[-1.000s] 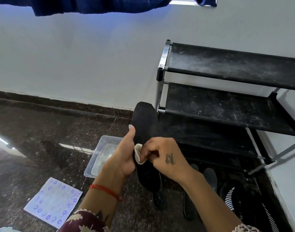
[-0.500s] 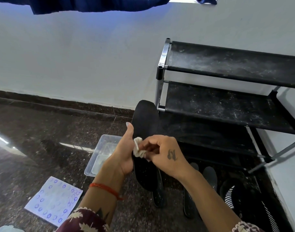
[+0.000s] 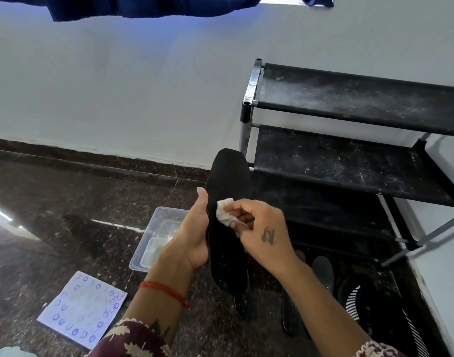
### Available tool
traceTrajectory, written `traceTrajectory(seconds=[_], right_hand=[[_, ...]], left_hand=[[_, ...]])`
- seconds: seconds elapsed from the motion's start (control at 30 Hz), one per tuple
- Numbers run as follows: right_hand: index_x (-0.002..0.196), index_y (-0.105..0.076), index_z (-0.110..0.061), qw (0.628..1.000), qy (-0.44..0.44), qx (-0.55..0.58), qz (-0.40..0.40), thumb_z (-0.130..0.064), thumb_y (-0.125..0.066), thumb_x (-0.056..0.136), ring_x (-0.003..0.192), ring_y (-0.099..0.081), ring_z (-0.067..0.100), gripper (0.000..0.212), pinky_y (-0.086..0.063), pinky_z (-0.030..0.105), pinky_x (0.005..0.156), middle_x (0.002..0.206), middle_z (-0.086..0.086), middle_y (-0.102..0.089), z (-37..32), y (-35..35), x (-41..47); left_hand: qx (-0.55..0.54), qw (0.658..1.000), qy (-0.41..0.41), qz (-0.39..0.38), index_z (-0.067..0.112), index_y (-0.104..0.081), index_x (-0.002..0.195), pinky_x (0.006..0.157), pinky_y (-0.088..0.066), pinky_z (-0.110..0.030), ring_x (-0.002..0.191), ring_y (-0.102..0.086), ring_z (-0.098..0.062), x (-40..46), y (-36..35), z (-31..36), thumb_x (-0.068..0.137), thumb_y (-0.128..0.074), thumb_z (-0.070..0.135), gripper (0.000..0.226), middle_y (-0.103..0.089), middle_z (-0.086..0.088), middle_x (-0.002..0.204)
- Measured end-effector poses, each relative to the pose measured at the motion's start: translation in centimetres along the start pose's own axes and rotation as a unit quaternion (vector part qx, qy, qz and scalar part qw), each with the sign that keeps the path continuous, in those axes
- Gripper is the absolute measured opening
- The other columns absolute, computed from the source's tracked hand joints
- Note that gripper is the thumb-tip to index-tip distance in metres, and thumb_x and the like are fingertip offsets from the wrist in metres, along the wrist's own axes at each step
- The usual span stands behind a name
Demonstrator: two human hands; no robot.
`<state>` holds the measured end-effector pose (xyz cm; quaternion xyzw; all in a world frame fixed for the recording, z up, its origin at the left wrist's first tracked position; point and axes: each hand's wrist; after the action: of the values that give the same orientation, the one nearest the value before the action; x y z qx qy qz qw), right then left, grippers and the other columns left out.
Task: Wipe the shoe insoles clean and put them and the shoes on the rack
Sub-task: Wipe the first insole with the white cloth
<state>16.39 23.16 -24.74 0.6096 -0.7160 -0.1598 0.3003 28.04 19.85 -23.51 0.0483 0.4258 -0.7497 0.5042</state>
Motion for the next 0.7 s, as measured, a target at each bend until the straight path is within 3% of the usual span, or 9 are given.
traceTrajectory(seconds=[0.07,0.17,0.3,0.37,0.5,0.57,0.63,0.7], right_hand=[[0.101,-0.071,-0.02,0.999,0.001,0.025,-0.021,0.0,-0.069,0.076,0.077,-0.062,0.003,0.032,-0.05,0.012,0.072,0.089,-0.008,-0.065,-0.3,-0.6,-0.1],[0.098,-0.073,-0.017,0.995,0.016,0.074,-0.06,0.0,-0.07,0.075,0.076,-0.062,0.001,0.028,-0.05,0.011,0.071,0.084,-0.015,-0.061,-0.8,-0.1,-0.1],[0.081,-0.077,-0.019,0.988,0.077,0.019,-0.135,0.006,-0.062,0.07,0.081,-0.063,0.005,0.031,-0.052,0.02,0.076,0.083,-0.011,-0.068,-0.7,1.2,-0.2],[0.074,-0.077,-0.018,0.987,0.074,-0.039,-0.136,0.006,-0.062,0.066,0.079,-0.064,0.007,0.03,-0.054,0.027,0.075,0.084,-0.007,-0.069,-0.1,1.6,0.0],[0.073,-0.075,-0.019,0.999,0.027,-0.026,0.007,0.007,-0.062,0.071,0.076,-0.063,0.004,0.03,-0.055,0.024,0.07,0.08,-0.015,-0.064,0.5,1.6,0.3],[0.084,-0.075,-0.021,1.0,0.0,0.018,0.024,0.005,-0.063,0.076,0.076,-0.063,0.002,0.029,-0.055,0.02,0.068,0.082,-0.018,-0.062,0.2,0.8,0.3],[0.095,-0.073,-0.021,0.999,-0.005,0.037,0.006,0.0,-0.066,0.077,0.077,-0.063,0.003,0.028,-0.053,0.015,0.071,0.088,-0.01,-0.066,-0.2,-0.1,0.1],[0.099,-0.072,-0.018,0.998,0.004,0.058,-0.012,0.0,-0.067,0.077,0.078,-0.062,0.004,0.028,-0.051,0.013,0.072,0.091,-0.005,-0.066,-0.4,-0.5,0.0]], left_hand=[[0.008,1.0,0.006,0.012,0.0,-0.07,0.092,0.061,-0.059,-0.03,0.072,-0.072,-0.025,0.1,0.1,-0.1,0.092,-0.019,0.066,0.083,-0.072,-0.018,0.085],[0.009,1.0,0.0,0.029,0.0,-0.074,0.078,0.059,-0.059,-0.03,0.067,-0.071,-0.025,0.3,0.6,-0.1,0.093,-0.023,0.064,0.083,-0.072,-0.018,0.079],[-0.012,0.999,-0.003,0.043,0.006,-0.063,0.117,0.079,-0.055,-0.034,0.097,-0.066,-0.026,0.7,1.0,0.2,0.093,-0.022,0.064,0.075,-0.069,-0.015,0.111],[-0.01,0.999,-0.004,0.033,0.007,-0.06,0.122,0.076,-0.057,-0.037,0.096,-0.067,-0.028,0.8,0.9,0.2,0.092,-0.018,0.066,0.078,-0.068,-0.016,0.112],[-0.023,0.999,0.005,-0.029,0.008,-0.076,0.096,0.07,-0.053,-0.057,0.083,-0.07,-0.035,0.4,0.5,0.1,0.09,-0.014,0.07,0.088,-0.071,-0.02,0.101],[-0.01,0.999,0.008,-0.033,0.006,-0.078,0.084,0.067,-0.058,-0.049,0.078,-0.071,-0.031,0.4,0.4,0.0,0.091,-0.014,0.069,0.089,-0.072,-0.019,0.093],[0.002,1.0,0.003,-0.017,0.003,-0.077,0.076,0.058,-0.059,-0.034,0.07,-0.072,-0.026,0.6,0.3,-0.3,0.093,-0.018,0.065,0.088,-0.072,-0.018,0.082],[0.016,1.0,-0.004,-0.001,0.001,-0.076,0.068,0.052,-0.058,-0.029,0.063,-0.071,-0.024,0.7,0.3,-0.4,0.094,-0.021,0.062,0.086,-0.072,-0.017,0.073]])
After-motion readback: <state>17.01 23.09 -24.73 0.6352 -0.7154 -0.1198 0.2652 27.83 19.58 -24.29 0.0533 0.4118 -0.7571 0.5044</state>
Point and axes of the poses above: each hand's wrist, its own x-axis towards the middle knuckle, its own y-axis out of the back of the hand, z = x × y
